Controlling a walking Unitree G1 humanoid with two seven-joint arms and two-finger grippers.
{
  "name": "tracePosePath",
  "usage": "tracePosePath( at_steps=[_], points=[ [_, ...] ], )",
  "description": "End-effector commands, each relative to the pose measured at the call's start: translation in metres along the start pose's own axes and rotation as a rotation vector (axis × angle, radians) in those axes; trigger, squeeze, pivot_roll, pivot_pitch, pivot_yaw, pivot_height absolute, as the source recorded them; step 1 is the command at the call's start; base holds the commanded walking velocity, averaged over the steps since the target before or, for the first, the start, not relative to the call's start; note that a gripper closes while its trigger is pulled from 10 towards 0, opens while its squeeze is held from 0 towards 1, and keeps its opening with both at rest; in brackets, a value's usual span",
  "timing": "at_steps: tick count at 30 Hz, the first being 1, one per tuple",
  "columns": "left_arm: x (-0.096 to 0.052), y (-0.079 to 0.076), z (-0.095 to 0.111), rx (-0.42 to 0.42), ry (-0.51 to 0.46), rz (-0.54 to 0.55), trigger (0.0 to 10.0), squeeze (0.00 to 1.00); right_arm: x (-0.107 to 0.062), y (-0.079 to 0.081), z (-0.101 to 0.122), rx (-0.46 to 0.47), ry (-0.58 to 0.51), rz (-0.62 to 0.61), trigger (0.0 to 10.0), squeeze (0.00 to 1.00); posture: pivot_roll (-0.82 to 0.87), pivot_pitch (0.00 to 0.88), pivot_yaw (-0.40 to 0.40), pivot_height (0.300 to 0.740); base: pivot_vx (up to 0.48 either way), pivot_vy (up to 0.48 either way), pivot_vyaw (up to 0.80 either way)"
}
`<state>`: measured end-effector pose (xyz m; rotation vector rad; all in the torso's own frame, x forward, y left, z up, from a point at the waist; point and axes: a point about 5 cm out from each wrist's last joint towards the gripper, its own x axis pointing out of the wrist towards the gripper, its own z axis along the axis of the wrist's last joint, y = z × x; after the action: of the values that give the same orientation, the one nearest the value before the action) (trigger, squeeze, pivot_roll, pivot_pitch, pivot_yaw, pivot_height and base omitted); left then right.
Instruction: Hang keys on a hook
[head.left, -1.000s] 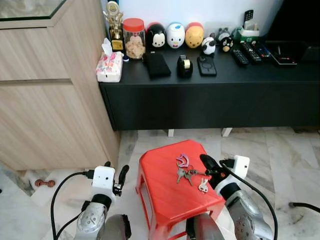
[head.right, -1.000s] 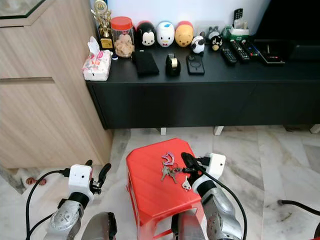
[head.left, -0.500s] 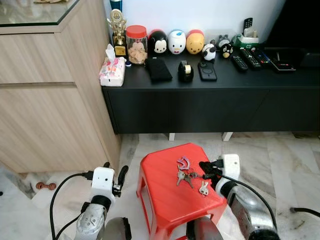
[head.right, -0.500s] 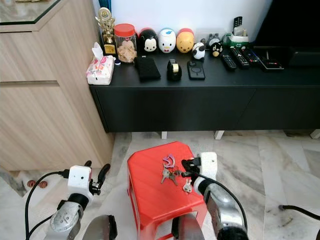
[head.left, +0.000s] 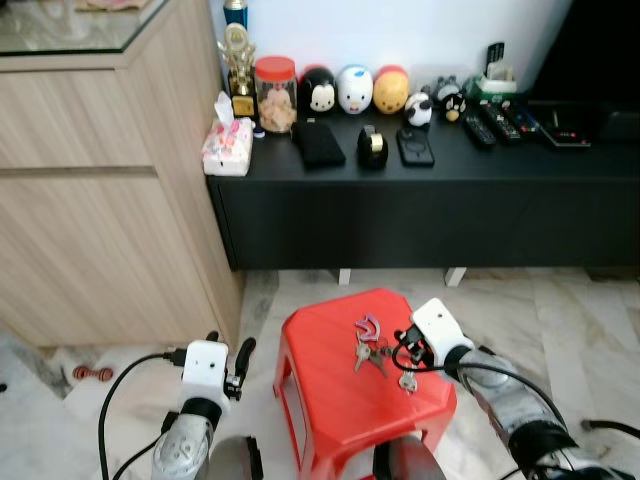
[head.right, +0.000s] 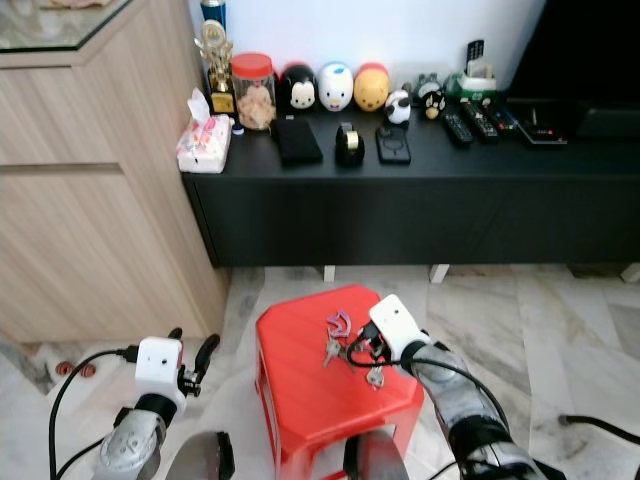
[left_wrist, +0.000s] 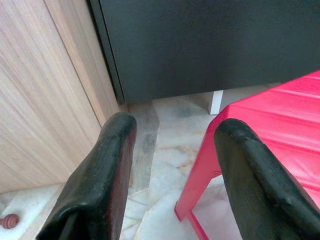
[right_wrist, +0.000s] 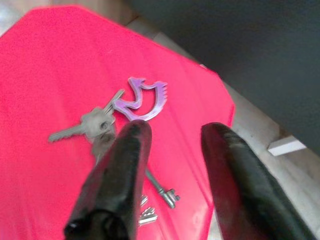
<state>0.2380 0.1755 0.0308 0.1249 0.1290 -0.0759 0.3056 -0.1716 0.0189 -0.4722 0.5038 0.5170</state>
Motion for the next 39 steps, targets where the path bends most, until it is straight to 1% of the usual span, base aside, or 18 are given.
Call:
tracePosePath(
  at_steps=[1,4,6,7,8,16,19,20,25,28,29,30,35,39],
  points=[
    [-0.002,-0.002,0.0,0.012,0.004,-0.018,10.0,0.0,0.0,-0.004,-0.001,-0.041,0.015,-0.007,10.0,1.0,0.0,0.062,-0.061,0.618,0.0,0.0,0.0],
    [-0.002,-0.002,0.001,0.012,0.004,-0.017,10.0,0.0,0.001,-0.004,-0.001,-0.049,0.02,-0.01,10.0,1.0,0.0,0.073,-0.062,0.618,0.0,0.0,0.0],
    [-0.003,-0.001,0.002,0.011,0.001,-0.016,10.0,0.0,0.001,-0.002,-0.001,-0.09,0.027,-0.001,10.0,1.0,0.01,0.095,-0.061,0.618,0.0,0.0,0.0],
    [-0.003,0.0,0.003,0.011,-0.002,-0.015,10.0,0.0,0.002,-0.001,-0.001,-0.114,0.029,0.008,10.0,0.85,0.01,0.108,-0.061,0.618,0.0,0.0,0.0],
    [-0.002,0.001,0.004,0.011,-0.002,-0.014,10.0,0.0,0.003,0.0,-0.001,-0.121,0.029,0.01,10.0,0.0,0.01,0.112,-0.061,0.618,0.0,0.0,0.0],
    [-0.009,0.001,0.008,0.009,-0.012,-0.012,10.0,0.0,0.005,0.002,0.003,-0.158,0.016,0.033,10.0,0.0,0.02,0.166,-0.066,0.618,0.0,0.0,0.0],
    [-0.01,0.0,0.008,0.008,-0.01,-0.011,10.0,0.0,0.005,0.002,0.005,-0.167,0.008,0.046,10.0,0.0,0.02,0.173,-0.067,0.618,0.0,0.0,0.0],
    [-0.012,0.0,0.008,0.006,-0.007,-0.012,10.0,0.0,0.006,0.002,0.007,-0.183,0.002,0.056,10.0,0.0,0.02,0.18,-0.067,0.618,0.0,0.0,0.0],
    [-0.016,-0.001,0.007,0.004,0.0,-0.013,10.0,0.0,0.006,0.0,0.011,-0.187,-0.012,0.062,10.0,0.0,0.02,0.197,-0.067,0.618,0.0,0.0,0.0],
    [-0.02,0.0,0.007,0.003,0.009,-0.01,10.0,0.0,0.007,0.002,0.016,-0.19,-0.035,0.107,10.0,0.0,0.03,0.205,-0.068,0.618,0.0,0.0,0.0],
    [-0.021,0.0,0.006,0.004,0.013,-0.01,10.0,0.0,0.007,0.004,0.016,-0.203,-0.029,0.124,10.0,0.0,0.03,0.207,-0.068,0.618,0.0,0.0,0.0],
    [-0.023,0.0,0.005,0.005,0.018,-0.009,10.0,0.0,0.007,0.006,0.014,-0.235,-0.02,0.139,10.0,0.0,0.03,0.209,-0.069,0.618,0.0,0.0,0.0],
    [-0.028,0.001,0.004,0.006,0.027,-0.006,10.0,0.0,0.007,0.006,0.012,-0.251,-0.013,0.153,10.0,0.0,0.04,0.212,-0.07,0.618,0.0,0.0,0.0],
    [-0.031,0.0,0.004,0.005,0.037,-0.005,10.0,0.0,0.006,0.003,0.011,-0.295,0.008,0.14,10.0,0.0,0.04,0.212,-0.068,0.618,0.0,0.0,0.0]
  ],
)
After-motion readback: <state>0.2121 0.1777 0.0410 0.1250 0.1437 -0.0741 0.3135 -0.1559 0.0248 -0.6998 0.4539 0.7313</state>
